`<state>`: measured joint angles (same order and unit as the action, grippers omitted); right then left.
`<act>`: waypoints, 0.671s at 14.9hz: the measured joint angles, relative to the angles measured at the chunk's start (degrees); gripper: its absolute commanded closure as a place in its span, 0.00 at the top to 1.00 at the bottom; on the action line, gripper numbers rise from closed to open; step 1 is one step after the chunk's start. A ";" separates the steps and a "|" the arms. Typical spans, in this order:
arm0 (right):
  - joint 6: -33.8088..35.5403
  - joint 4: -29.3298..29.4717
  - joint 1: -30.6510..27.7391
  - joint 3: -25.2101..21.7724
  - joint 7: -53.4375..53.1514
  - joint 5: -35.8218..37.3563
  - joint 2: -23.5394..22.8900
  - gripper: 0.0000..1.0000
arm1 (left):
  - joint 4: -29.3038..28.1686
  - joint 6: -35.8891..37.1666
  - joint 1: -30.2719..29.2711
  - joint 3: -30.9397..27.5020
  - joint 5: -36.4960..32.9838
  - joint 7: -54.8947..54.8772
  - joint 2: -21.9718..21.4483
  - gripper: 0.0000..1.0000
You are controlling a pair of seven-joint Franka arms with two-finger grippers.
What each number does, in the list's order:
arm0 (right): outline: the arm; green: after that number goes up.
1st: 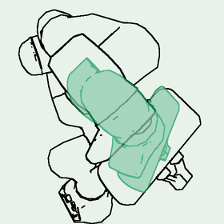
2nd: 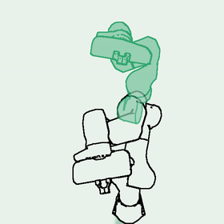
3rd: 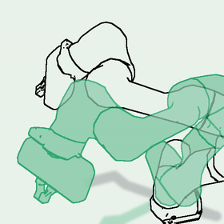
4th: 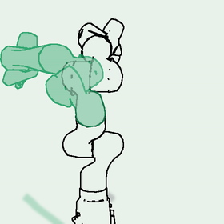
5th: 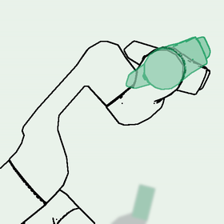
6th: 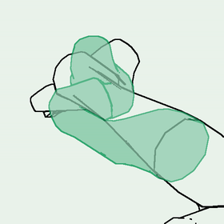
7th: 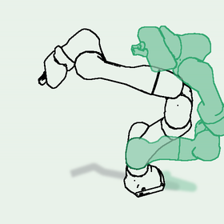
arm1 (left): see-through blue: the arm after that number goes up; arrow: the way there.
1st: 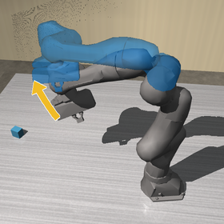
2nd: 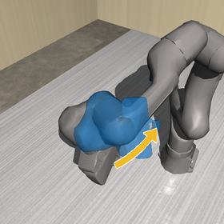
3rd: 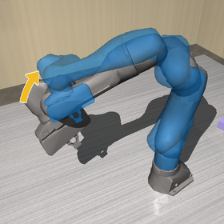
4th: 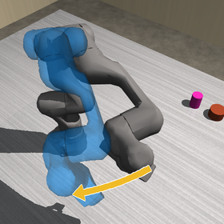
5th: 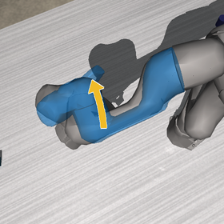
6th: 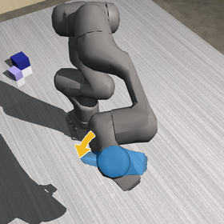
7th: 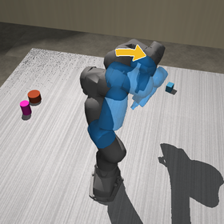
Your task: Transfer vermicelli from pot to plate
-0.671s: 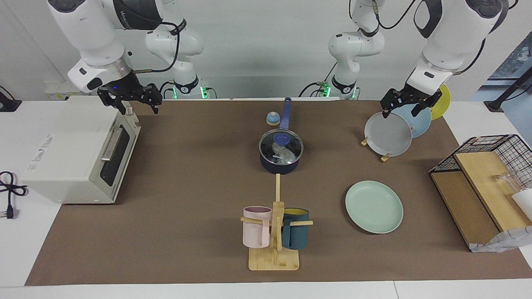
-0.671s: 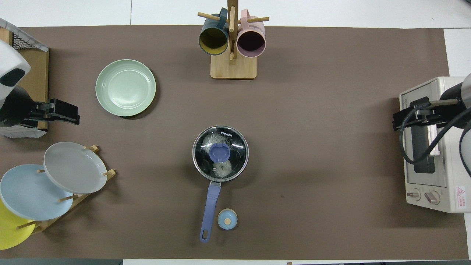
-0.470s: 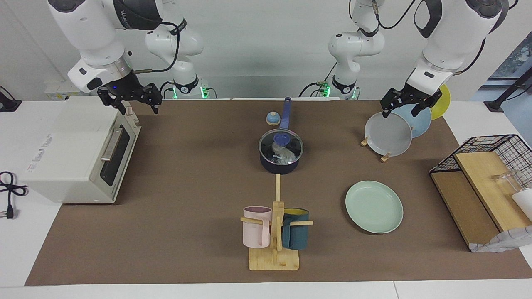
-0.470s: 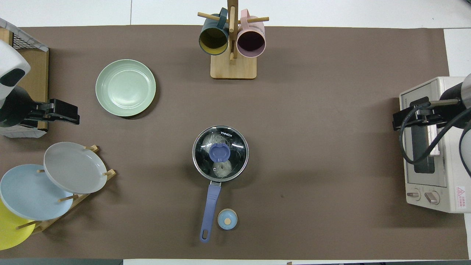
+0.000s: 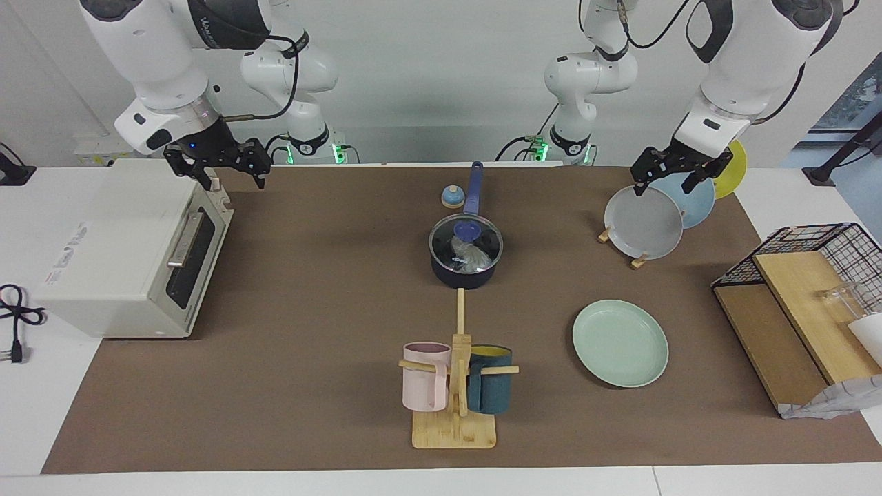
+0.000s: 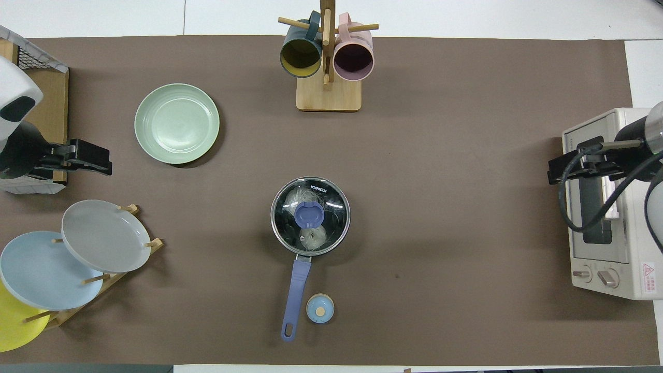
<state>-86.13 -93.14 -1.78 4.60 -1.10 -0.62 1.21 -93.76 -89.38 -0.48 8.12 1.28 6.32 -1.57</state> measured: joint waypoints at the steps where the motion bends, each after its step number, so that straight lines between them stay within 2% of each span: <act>1: 0.00 0.00 0.22 1.06 -1.11 -0.54 -0.05 1.00 | 0.00 0.00 0.00 0.00 0.00 0.00 0.00 1.00; 3: -0.17 0.00 2.41 3.11 -5.68 -0.71 -0.32 1.00 | 0.00 0.00 0.00 0.00 0.00 0.00 0.00 1.00; 6: -2.90 0.87 8.92 3.88 -14.01 -1.79 -2.32 1.00 | 0.00 0.00 0.00 0.00 0.00 0.00 0.00 1.00; 10: -6.93 6.13 18.53 4.08 -25.45 -2.50 -10.06 1.00 | 0.00 0.00 0.00 0.00 0.00 0.00 0.00 1.00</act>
<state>-93.06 -87.02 16.75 8.69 -26.54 -3.12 -8.85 -93.76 -89.38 -0.48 8.12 1.28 6.32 -1.57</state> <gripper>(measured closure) 0.000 0.000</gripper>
